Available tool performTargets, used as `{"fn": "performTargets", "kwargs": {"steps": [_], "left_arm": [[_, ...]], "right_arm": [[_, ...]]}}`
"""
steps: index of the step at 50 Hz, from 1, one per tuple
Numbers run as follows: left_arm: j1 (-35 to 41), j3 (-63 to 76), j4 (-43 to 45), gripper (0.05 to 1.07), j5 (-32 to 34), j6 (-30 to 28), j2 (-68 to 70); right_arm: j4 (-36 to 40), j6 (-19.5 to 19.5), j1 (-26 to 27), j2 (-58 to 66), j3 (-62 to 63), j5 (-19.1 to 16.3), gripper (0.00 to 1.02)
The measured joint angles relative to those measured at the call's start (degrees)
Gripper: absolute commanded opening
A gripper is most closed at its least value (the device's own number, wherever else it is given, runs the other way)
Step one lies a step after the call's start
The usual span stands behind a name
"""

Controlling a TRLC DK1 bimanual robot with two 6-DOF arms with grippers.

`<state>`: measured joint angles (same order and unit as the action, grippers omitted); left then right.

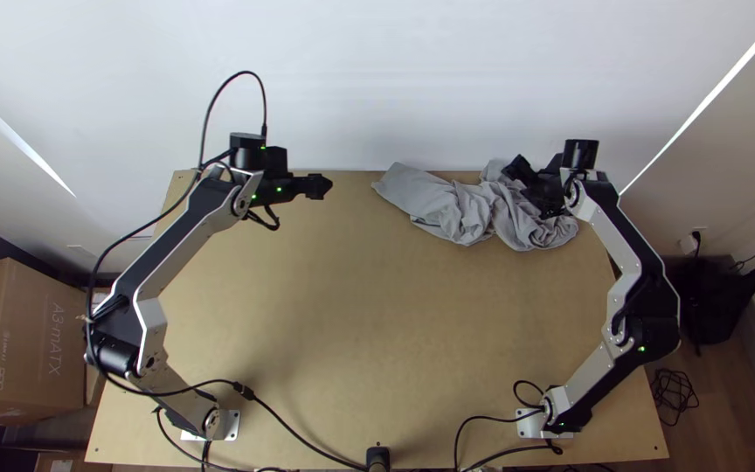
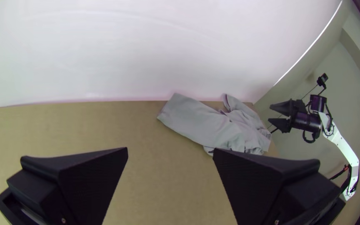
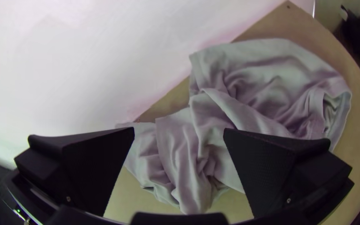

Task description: Fold the t-shirt

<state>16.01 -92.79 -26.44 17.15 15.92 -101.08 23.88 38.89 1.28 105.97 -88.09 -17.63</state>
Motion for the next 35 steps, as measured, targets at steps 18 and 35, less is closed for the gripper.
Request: {"fn": "performTargets", "kwargs": {"steps": [18, 35], "left_arm": [[1.7, -5.7, 0.3, 1.03, 0.0, 1.2, -7.5], [3.3, -7.7, 8.2, 1.03, 0.0, 4.7, -12.9]], "right_arm": [[13.9, 4.2, -1.6, 10.3, -10.4, -0.4, 0.96], [14.3, 5.8, -2.8, 15.0, -11.0, 0.6, 0.02]]}}
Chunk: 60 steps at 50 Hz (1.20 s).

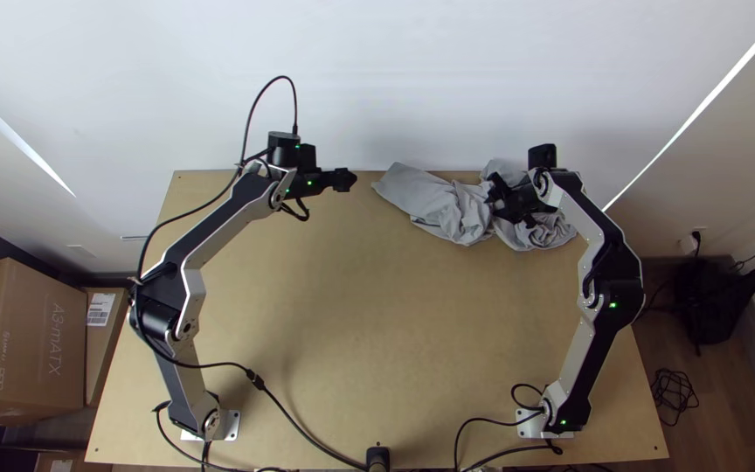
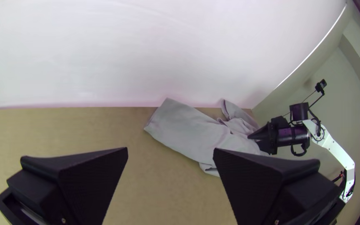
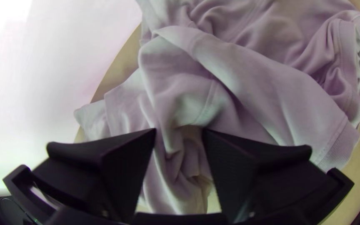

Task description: Fold the t-shirt

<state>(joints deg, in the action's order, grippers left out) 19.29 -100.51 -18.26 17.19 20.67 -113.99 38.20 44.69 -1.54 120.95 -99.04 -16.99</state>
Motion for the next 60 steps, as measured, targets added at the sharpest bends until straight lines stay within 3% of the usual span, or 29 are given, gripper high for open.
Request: {"fn": "performTargets", "kwargs": {"steps": [10, 28, 60], "left_arm": [[2.8, -3.0, 2.0, 1.03, 0.0, 2.3, -5.7], [9.2, -6.0, 9.7, 1.03, -0.3, 5.9, -16.4], [11.7, -14.8, 15.0, 1.03, -5.8, 7.4, -27.0]], "right_arm": [[-0.1, 0.1, -1.1, -1.6, 1.4, 2.2, 0.02], [-0.9, -1.0, -1.7, -13.6, 13.1, 2.2, 0.02], [-4.2, -1.9, -5.1, -29.7, 31.3, -0.5, 0.02]]}}
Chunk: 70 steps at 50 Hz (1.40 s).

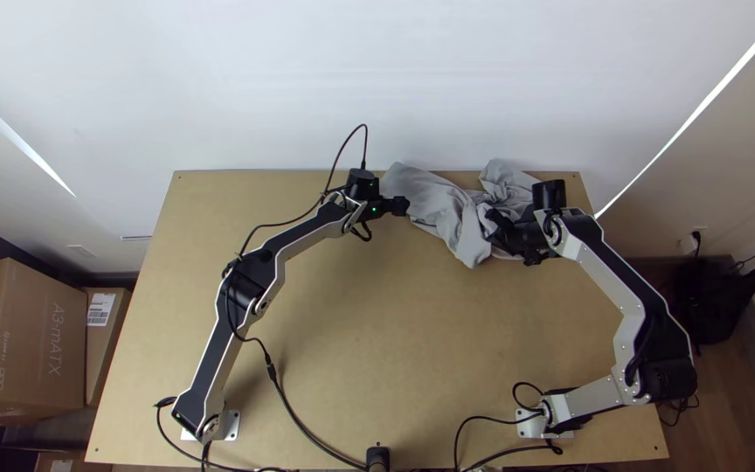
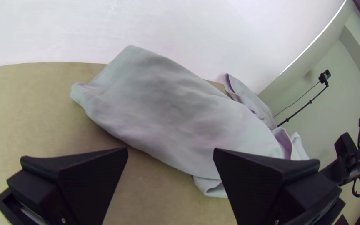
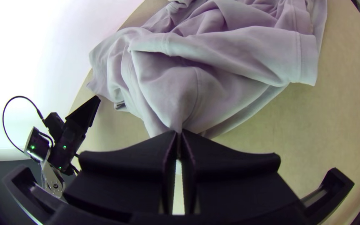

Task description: Fold the t-shirt

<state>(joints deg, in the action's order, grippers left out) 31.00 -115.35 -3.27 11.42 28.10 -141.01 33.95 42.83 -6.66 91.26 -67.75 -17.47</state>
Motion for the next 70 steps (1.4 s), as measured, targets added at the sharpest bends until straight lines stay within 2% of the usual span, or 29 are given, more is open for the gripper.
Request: {"fn": "performTargets", "kwargs": {"steps": [20, 36, 37, 38, 43, 47, 63, 70], "left_arm": [[1.4, -7.9, -2.9, 1.03, -6.1, -1.0, -4.2], [2.3, -11.0, -5.3, 1.01, -7.9, -2.4, -6.3], [2.4, -11.1, -5.5, 0.97, -8.0, -2.4, -6.4], [2.4, -11.3, -5.7, 0.90, -8.1, -2.7, -6.5], [2.5, -11.6, -6.6, 0.41, -8.3, -3.3, -6.5], [2.7, -11.7, -7.0, 0.08, -8.5, -3.3, -6.6], [2.8, -11.1, -11.0, 0.08, -8.5, -3.3, -6.3], [2.7, -5.7, -14.8, 0.08, -8.5, -3.2, -0.9]], "right_arm": [[-0.9, 0.0, 0.0, -8.2, 7.0, -0.1, 0.02], [-1.3, 0.0, 0.0, -11.7, 9.8, -0.1, 0.02], [-1.4, 0.0, 0.0, -11.9, 10.0, -0.1, 0.02], [-1.4, 0.0, 0.0, -12.2, 10.1, -0.1, 0.02], [-1.4, 0.1, 0.1, -13.4, 10.9, -0.1, 0.02], [-1.4, 0.2, 0.1, -15.0, 11.4, -0.1, 0.02], [-1.9, 0.2, 4.5, -21.6, 13.9, -0.1, 0.02], [-3.2, 0.2, 6.1, -24.1, 15.8, -0.1, 0.02]]}}
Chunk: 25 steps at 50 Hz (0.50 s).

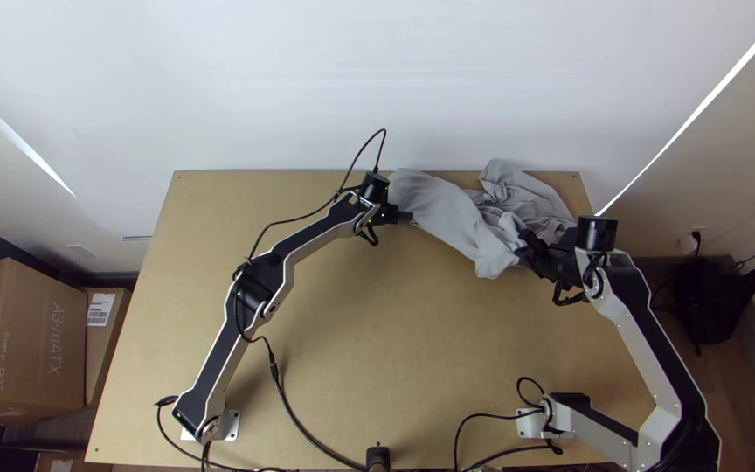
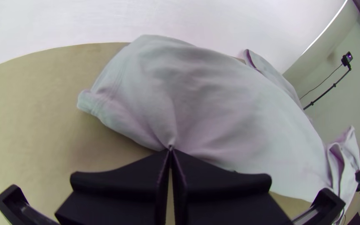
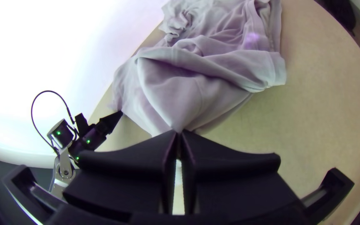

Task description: Fold the t-shirt

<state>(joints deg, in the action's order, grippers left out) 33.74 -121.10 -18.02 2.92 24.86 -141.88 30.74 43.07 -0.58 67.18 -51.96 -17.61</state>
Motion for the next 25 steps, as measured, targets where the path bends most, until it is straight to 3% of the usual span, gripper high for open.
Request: {"fn": "performTargets", "kwargs": {"steps": [18, 25], "left_arm": [[-1.5, 22.5, 1.0, 0.08, 0.0, 0.0, 27.4], [-2.8, 31.3, 1.0, 0.08, 0.0, 0.0, 39.6]], "right_arm": [[-3.7, 0.0, 1.5, -4.7, 3.7, 0.2, 0.02], [-3.8, -0.1, 1.5, -7.8, 3.7, 2.4, 0.02]]}}
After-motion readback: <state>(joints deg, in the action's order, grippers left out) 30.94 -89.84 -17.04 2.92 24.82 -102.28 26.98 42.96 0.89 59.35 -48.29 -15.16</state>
